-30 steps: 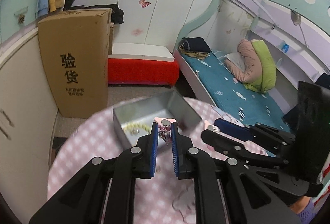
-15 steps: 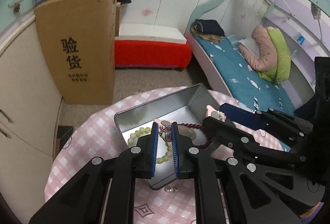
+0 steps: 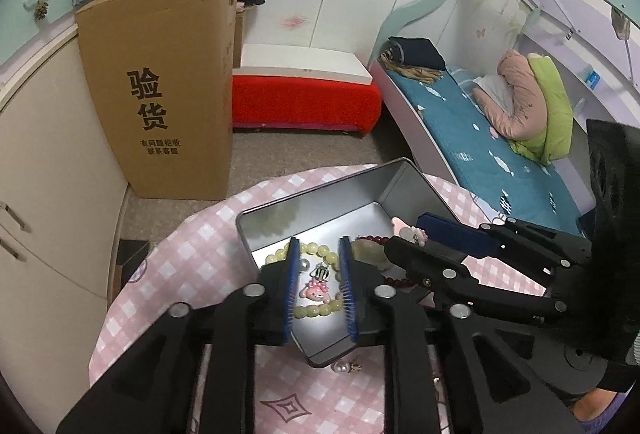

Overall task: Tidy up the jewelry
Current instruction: 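Lower the pink clips into the grey box and open both tools, then withdraw both tools from the box back over the table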

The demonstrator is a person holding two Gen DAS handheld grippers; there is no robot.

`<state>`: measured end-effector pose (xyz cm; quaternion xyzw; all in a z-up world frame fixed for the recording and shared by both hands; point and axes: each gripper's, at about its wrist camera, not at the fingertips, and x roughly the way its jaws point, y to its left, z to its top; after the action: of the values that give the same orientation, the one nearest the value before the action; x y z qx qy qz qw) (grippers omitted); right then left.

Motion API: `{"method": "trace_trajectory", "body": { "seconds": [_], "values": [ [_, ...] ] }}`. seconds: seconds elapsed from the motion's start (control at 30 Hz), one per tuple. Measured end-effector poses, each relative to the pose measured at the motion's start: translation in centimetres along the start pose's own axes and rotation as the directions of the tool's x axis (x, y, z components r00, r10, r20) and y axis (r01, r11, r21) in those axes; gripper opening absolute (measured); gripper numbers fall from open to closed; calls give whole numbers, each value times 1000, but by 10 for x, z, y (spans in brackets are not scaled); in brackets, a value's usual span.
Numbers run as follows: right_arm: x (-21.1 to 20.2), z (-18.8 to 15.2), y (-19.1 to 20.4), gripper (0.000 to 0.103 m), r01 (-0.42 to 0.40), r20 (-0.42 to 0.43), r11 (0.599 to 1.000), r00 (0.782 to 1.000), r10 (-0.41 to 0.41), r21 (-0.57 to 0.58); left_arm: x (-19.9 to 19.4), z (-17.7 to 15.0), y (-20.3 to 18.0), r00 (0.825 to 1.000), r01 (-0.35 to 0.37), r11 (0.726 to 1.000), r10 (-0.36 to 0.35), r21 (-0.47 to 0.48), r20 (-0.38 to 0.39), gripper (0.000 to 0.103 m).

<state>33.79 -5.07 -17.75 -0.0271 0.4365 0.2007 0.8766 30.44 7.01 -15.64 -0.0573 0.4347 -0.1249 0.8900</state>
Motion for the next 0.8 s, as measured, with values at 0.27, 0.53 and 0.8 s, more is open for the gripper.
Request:
{"method": "trace_trajectory", "body": {
  "seconds": [0.27, 0.53, 0.8],
  "values": [
    [0, -3, -2, 34, 10, 2, 1000, 1000, -10, 18, -9, -2, 0, 1000, -2, 1000, 2, -11, 14, 38],
    [-38, -10, -6, 45, 22, 68, 999, 997, -23, 28, -35, -7, -9, 998, 18, 1000, -17, -15, 65, 38],
    [-88, -45, -28, 54, 55, 126, 997, 990, -63, 61, -73, -38, -25, 989, 20, 1000, -19, -3, 148, 55]
  ]
}}
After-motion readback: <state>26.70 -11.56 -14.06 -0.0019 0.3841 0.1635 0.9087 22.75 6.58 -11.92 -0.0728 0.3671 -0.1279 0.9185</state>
